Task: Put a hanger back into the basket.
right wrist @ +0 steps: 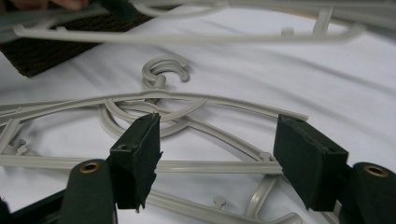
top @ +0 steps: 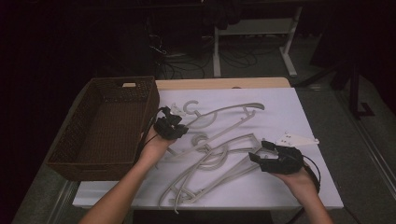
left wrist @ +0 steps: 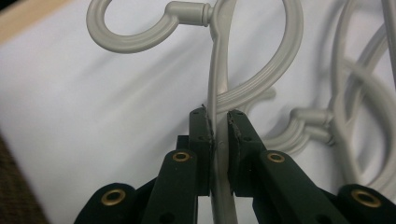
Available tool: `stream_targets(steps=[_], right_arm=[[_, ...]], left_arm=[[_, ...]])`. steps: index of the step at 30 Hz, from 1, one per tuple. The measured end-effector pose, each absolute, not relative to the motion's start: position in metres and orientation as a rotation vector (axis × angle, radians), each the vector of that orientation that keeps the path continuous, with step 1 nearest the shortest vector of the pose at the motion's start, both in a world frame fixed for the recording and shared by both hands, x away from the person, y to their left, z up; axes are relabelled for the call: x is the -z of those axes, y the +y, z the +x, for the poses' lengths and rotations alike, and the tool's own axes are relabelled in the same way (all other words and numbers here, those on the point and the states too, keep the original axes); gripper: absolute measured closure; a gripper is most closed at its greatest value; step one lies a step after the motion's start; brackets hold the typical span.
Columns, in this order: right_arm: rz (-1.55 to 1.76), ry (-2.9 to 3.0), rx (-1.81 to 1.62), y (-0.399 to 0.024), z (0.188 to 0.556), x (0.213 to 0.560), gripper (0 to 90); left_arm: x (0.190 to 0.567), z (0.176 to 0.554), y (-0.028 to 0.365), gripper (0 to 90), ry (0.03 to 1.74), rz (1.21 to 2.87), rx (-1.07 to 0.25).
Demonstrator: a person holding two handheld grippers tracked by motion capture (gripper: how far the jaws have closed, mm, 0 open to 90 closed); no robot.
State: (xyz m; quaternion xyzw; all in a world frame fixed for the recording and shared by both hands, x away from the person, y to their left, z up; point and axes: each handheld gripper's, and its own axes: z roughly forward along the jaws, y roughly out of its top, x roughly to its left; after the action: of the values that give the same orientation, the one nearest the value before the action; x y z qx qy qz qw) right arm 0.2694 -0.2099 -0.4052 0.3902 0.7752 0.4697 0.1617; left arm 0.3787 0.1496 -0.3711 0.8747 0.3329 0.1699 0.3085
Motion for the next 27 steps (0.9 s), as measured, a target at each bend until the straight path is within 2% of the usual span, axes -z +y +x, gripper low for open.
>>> stream_targets(steps=[7, 13, 27], right_arm=[[1.105, 2.227, -1.335, -0.209, 0.271, 0.406, 30.5], [1.108, 2.234, -1.333, -0.208, 0.272, 0.407, 30.4], [1.127, 2.236, -1.317, -0.206, 0.275, 0.410, 30.4]], left_arm=[[0.329, 0.378, 0.171, 82.3, 0.881, 2.289, -0.464], [0.299, 0.385, 0.214, 82.3, 0.895, 2.254, -0.478], [0.288, 0.401, 0.341, 82.3, 1.082, 2.209, -0.530]])
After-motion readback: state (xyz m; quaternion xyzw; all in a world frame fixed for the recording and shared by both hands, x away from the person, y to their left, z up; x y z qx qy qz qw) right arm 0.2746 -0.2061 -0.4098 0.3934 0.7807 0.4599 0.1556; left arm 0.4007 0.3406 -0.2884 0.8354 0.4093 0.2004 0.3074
